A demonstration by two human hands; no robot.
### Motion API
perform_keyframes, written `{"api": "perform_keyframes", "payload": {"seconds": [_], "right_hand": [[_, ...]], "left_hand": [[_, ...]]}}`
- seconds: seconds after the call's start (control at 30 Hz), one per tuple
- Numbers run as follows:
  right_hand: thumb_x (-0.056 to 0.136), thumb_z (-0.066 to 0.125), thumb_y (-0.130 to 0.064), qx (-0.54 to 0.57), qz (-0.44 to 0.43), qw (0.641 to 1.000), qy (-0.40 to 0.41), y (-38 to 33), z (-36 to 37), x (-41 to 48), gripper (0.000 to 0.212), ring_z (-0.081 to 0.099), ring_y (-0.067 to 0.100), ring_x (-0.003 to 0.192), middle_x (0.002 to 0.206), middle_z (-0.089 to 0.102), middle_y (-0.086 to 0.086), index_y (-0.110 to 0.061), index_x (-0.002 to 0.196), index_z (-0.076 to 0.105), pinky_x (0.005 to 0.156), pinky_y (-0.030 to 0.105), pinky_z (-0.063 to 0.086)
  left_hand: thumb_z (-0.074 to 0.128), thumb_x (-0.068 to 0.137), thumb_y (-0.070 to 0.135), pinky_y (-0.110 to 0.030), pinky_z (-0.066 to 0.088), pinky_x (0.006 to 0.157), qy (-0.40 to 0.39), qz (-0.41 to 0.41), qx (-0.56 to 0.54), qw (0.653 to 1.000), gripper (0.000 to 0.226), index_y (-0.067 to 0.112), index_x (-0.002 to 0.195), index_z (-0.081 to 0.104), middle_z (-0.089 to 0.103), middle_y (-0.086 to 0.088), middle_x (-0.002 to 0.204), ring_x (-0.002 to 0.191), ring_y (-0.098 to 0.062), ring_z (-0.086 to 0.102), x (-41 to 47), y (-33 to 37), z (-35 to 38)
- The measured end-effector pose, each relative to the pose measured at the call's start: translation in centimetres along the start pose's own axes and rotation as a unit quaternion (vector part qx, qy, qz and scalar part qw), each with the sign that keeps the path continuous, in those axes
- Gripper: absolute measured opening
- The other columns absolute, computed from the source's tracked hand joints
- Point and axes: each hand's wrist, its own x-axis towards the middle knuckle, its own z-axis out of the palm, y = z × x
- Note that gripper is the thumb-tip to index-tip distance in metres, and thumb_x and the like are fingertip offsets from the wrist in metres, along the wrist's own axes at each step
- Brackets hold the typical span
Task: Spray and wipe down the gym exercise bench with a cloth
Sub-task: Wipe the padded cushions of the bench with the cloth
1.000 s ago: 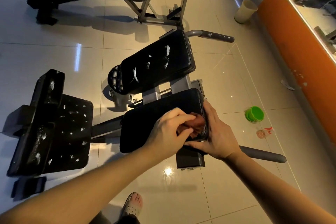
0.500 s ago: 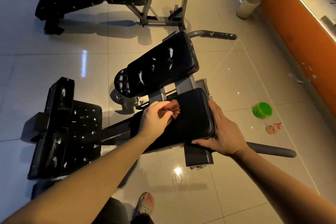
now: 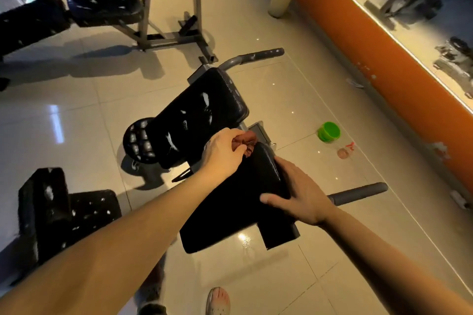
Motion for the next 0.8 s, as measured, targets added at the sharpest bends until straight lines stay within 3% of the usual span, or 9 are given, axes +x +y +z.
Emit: {"api": "perform_keyframes", "payload": {"seconds": [0.1, 0.23, 0.33, 0.43, 0.5, 0.6, 0.73, 0.8], "right_hand": [[0.084, 0.048, -0.079, 0.002, 0.146, 0.982, 0.121, -3.0, 2.3, 2.6, 0.071, 0.057, 0.011, 0.103, 0.121, 0.061, -0.005, -0.027, 0.131, 0.052, 0.087, 0.032, 0.05], [0.096, 0.051, -0.062, -0.1, 0.241, 0.94, 0.219, -4.5, 5.1, 4.7, 0.054, 0.06, 0.02, 0.109, 0.126, 0.064, -0.001, -0.026, 0.136, 0.053, 0.087, 0.037, 0.052], [0.1, 0.044, -0.06, -0.194, 0.236, 0.919, 0.249, -4.7, 6.3, 4.5, 0.053, 0.064, 0.021, 0.108, 0.129, 0.066, -0.002, -0.025, 0.138, 0.053, 0.084, 0.036, 0.054], [0.1, 0.04, -0.062, -0.202, 0.247, 0.914, 0.251, -4.5, 6.6, 4.7, 0.056, 0.063, 0.02, 0.112, 0.131, 0.065, -0.004, -0.026, 0.141, 0.052, 0.085, 0.034, 0.054], [0.1, 0.04, -0.063, -0.2, 0.252, 0.914, 0.249, -4.3, 6.7, 4.8, 0.057, 0.062, 0.018, 0.114, 0.133, 0.064, -0.006, -0.027, 0.143, 0.051, 0.086, 0.034, 0.054], [0.1, 0.041, -0.064, -0.201, 0.259, 0.91, 0.252, -4.1, 6.7, 4.4, 0.059, 0.062, 0.018, 0.117, 0.136, 0.064, -0.007, -0.026, 0.144, 0.05, 0.089, 0.035, 0.054], [0.1, 0.043, -0.064, -0.199, 0.265, 0.909, 0.253, -4.0, 7.1, 3.8, 0.061, 0.061, 0.019, 0.122, 0.139, 0.063, -0.006, -0.026, 0.147, 0.049, 0.092, 0.035, 0.055], [0.1, 0.042, -0.065, -0.191, 0.266, 0.91, 0.255, -4.1, 7.2, 3.8, 0.061, 0.061, 0.019, 0.121, 0.138, 0.063, -0.005, -0.026, 0.147, 0.049, 0.092, 0.036, 0.055]], "left_hand": [[0.072, 0.093, 0.028, -0.036, 0.053, 0.097, -0.035, -0.007, -0.004, 0.999, 0.024, 0.036, 0.115, 0.067, 0.066, 0.014, 0.106, 0.103, -0.011, 0.063, 1.4, -1.0, -1.4], [0.074, 0.089, 0.028, -0.037, 0.056, 0.094, -0.089, 0.014, -0.005, 0.996, 0.023, 0.035, 0.11, 0.068, 0.071, 0.013, 0.1, 0.098, -0.009, 0.067, 3.9, -0.8, -2.2], [0.073, 0.087, 0.022, -0.03, 0.055, 0.091, -0.175, 0.049, -0.016, 0.983, 0.024, 0.03, 0.11, 0.073, 0.073, 0.012, 0.097, 0.096, -0.009, 0.068, 6.0, -0.2, -1.7], [0.074, 0.089, 0.015, -0.015, 0.049, 0.08, -0.225, 0.06, -0.097, 0.968, 0.02, 0.033, 0.099, 0.076, 0.074, 0.014, 0.087, 0.084, 0.003, 0.069, 7.6, 0.7, -1.3], [0.074, 0.09, 0.012, -0.008, 0.048, 0.08, -0.249, 0.069, -0.127, 0.958, 0.021, 0.03, 0.101, 0.078, 0.076, 0.013, 0.088, 0.084, 0.007, 0.068, 8.3, 1.0, -0.8], [0.071, 0.09, 0.005, -0.014, 0.051, 0.091, -0.298, 0.089, -0.143, 0.939, 0.025, 0.022, 0.106, 0.081, 0.078, 0.011, 0.093, 0.092, 0.002, 0.07, 8.5, 1.6, -0.1], [0.067, 0.092, -0.002, -0.006, 0.049, 0.076, -0.325, 0.085, -0.152, 0.929, 0.026, 0.015, 0.107, 0.08, 0.076, 0.02, 0.084, 0.086, 0.008, 0.07, 8.3, 1.5, -0.4], [0.068, 0.093, 0.001, -0.003, 0.046, 0.074, -0.318, 0.097, -0.137, 0.933, 0.026, 0.022, 0.104, 0.08, 0.073, 0.026, 0.082, 0.086, 0.013, 0.067, 8.4, 1.3, -0.4]]}}
